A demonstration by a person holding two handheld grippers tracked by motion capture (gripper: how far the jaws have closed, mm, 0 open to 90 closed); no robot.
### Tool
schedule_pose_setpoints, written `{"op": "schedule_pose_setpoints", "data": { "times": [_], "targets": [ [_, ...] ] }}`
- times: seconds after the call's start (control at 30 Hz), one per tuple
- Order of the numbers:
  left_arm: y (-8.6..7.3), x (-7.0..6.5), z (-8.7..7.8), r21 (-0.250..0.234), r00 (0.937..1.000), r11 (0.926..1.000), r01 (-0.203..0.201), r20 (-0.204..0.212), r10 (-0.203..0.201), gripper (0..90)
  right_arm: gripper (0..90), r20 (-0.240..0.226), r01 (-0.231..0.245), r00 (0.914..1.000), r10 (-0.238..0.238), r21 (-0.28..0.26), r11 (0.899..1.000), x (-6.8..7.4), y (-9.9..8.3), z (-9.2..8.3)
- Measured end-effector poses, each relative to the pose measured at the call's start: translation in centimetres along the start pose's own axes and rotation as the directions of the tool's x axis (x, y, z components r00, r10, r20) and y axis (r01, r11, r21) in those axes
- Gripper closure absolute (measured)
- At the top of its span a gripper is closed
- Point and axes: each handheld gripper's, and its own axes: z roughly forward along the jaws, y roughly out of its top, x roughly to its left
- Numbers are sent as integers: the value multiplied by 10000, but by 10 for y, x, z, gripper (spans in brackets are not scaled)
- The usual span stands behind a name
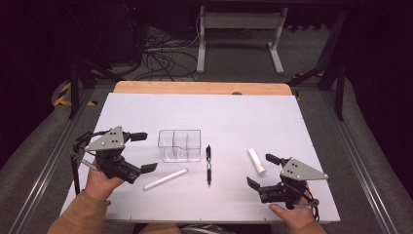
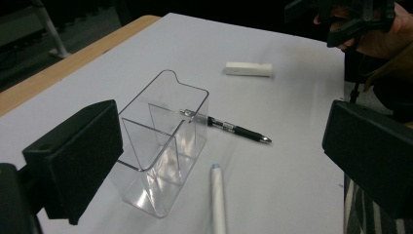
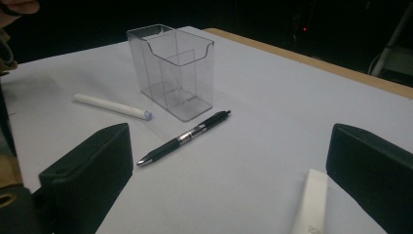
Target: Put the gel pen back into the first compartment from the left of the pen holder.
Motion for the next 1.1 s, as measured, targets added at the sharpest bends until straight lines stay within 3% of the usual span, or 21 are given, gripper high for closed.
{"op": "schedule_pose_setpoints", "data": {
  "times": [0.07, 0.37, 0.6, 0.7, 0.8, 1.1],
  "targets": [
    [-2, -2, 0, 48, 9999, 10000, 2, -142, -1, 21, 55, -198, 33, 9998, -33, 2, 10000, -1, 0, 0],
    [-6, -5, 3, 69, 9994, 9998, 176, -284, -174, 22, 117, 341, 578, 9977, -583, 142, 9982, 4, 1, -1],
    [-8, -10, 1, 47, 9986, 9999, 163, -513, -160, 23, 139, 499, 620, 9968, -628, 181, 9979, 5, 6, 3],
    [-11, -12, -1, 9, 9983, 9998, 192, -552, -191, 23, 200, 136, 427, 9990, -433, 453, 9981, 5, 9, 7],
    [-12, -12, -3, -42, 9979, 9997, 240, -608, -243, 23, 222, 151, 456, 9988, -465, 524, 9976, 7, 14, 12],
    [-15, -10, -9, -139, 9970, 9993, 358, -675, -366, 23, 298, 41, 958, 9953, -966, 928, 9911, 18, 32, 33]
  ]
}}
